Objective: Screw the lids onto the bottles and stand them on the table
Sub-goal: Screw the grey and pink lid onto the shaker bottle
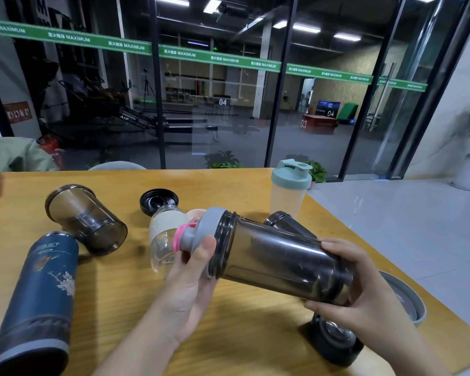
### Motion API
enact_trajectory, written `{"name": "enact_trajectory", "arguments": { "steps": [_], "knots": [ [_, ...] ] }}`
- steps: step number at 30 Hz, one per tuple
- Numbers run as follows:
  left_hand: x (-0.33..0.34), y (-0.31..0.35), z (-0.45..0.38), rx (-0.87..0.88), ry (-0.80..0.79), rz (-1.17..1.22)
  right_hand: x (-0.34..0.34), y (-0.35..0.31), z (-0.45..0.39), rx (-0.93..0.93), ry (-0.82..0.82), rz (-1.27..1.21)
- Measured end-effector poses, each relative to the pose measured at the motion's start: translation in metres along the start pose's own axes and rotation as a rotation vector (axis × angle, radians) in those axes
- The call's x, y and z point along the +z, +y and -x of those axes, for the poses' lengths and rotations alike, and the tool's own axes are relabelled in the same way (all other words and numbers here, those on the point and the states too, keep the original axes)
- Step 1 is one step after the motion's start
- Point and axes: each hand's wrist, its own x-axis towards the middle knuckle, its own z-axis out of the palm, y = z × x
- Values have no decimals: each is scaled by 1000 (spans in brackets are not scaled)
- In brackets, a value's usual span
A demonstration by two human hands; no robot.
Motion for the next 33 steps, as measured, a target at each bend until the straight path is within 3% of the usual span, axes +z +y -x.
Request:
{"name": "enact_trajectory", "arguments": {
  "steps": [7, 33],
  "knots": [
    [-5, -2, -3, 87, -43, -72, -1, -5, -2, 150, -48, -74],
    [-8, 1, -3, 145, -188, -143, -3, -12, -3, 282, -92, -93]
  ]
}}
